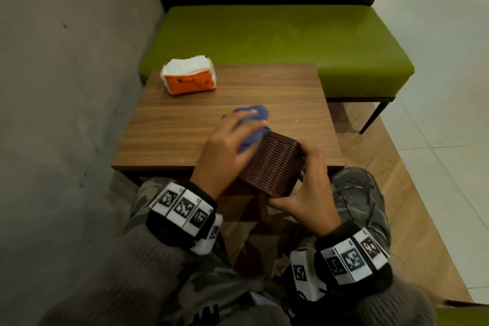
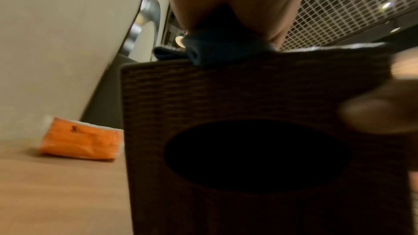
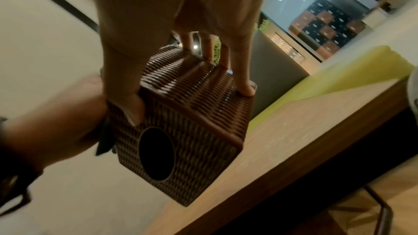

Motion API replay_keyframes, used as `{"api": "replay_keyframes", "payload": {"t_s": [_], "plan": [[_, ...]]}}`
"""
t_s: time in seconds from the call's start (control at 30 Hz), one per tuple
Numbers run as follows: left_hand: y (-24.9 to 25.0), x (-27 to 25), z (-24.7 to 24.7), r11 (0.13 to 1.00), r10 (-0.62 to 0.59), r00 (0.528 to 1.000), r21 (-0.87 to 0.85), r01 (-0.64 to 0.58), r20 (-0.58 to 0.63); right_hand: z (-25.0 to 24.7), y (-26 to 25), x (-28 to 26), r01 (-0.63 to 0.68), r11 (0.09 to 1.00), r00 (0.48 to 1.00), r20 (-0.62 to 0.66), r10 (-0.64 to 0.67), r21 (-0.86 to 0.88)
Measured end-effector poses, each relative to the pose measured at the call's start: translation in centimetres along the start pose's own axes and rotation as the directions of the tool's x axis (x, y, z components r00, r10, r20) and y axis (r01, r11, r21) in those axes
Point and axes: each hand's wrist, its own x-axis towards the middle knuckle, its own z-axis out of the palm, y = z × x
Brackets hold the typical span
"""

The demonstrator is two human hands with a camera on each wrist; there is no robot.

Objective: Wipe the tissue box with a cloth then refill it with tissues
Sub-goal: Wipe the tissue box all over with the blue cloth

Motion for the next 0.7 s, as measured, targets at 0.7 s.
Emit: {"api": "replay_keyframes", "payload": {"t_s": [0.7], "plan": [[-1.3,1.1,-2.8,0.922,-0.190,0.971,-0.313,0.228,0.149,0.1,-0.6,-0.2,0.113,0.990,0.991,0.081,-0.107,-0.081]]}}
